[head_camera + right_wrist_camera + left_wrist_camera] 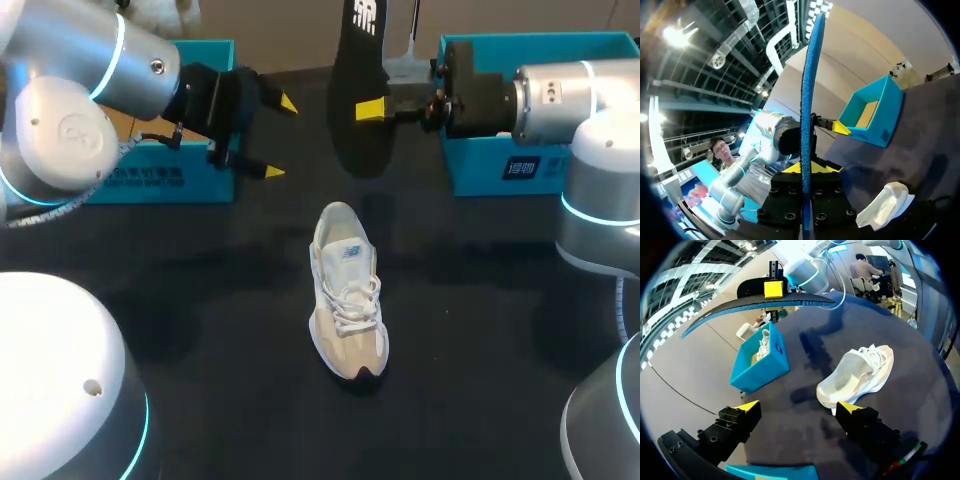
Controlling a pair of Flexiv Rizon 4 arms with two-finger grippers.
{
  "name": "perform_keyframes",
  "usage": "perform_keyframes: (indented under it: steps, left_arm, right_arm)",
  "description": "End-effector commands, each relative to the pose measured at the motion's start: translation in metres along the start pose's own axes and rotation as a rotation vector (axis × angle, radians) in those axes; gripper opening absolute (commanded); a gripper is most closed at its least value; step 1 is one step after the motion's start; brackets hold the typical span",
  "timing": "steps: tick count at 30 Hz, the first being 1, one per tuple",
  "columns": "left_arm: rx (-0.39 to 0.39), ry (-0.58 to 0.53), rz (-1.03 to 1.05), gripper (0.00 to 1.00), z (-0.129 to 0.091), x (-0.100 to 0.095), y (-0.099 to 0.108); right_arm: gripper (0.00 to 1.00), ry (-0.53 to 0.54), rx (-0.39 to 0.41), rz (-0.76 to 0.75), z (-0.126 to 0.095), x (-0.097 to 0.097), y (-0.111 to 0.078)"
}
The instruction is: Take the shoe out of the shoebox, open the shoe tongue, remove and reinsert the insole, then place the shoe into the shoebox
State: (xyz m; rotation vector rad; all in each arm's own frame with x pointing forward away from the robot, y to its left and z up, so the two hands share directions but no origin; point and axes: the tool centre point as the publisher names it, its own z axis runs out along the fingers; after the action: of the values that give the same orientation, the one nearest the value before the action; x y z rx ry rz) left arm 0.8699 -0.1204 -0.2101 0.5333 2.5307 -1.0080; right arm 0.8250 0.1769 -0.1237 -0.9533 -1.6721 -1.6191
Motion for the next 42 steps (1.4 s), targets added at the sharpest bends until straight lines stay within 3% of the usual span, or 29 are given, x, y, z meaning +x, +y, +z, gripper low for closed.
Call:
perform_keyframes:
  steps: [1, 6, 13, 16, 26, 41, 42]
  left_arm:
    - [-0.032, 0.047, -0.028, 1.00, 0.007, 0.004, -0.002]
    - [-0.049, 0.058, -0.064, 1.00, 0.009, 0.013, 0.002]
    - [-0.070, 0.079, -0.117, 1.00, 0.009, 0.022, 0.015]
    - [-0.070, 0.094, -0.139, 1.00, 0.009, 0.029, 0.021]
    - [-0.082, 0.110, -0.197, 1.00, 0.023, 0.057, 0.041]
    - [-0.072, 0.152, -0.240, 1.00, 0.047, 0.074, 0.053]
    - [-0.069, 0.156, -0.242, 1.00, 0.048, 0.076, 0.053]
  right_arm:
    - [0.00, 0.016, 0.010, -0.047, 0.000, -0.010, 0.001]
    - [0.00, 0.022, 0.034, -0.152, -0.003, -0.022, 0.004]
    - [0.00, -0.005, 0.088, -0.320, 0.013, -0.031, 0.001]
    - [0.00, 0.009, 0.083, -0.296, 0.019, -0.044, -0.001]
    - [0.00, 0.009, 0.083, -0.296, 0.019, -0.044, -0.001]
    - [0.00, 0.009, 0.083, -0.296, 0.019, -0.044, -0.001]
    - [0.00, 0.059, 0.048, -0.317, 0.018, -0.052, -0.003]
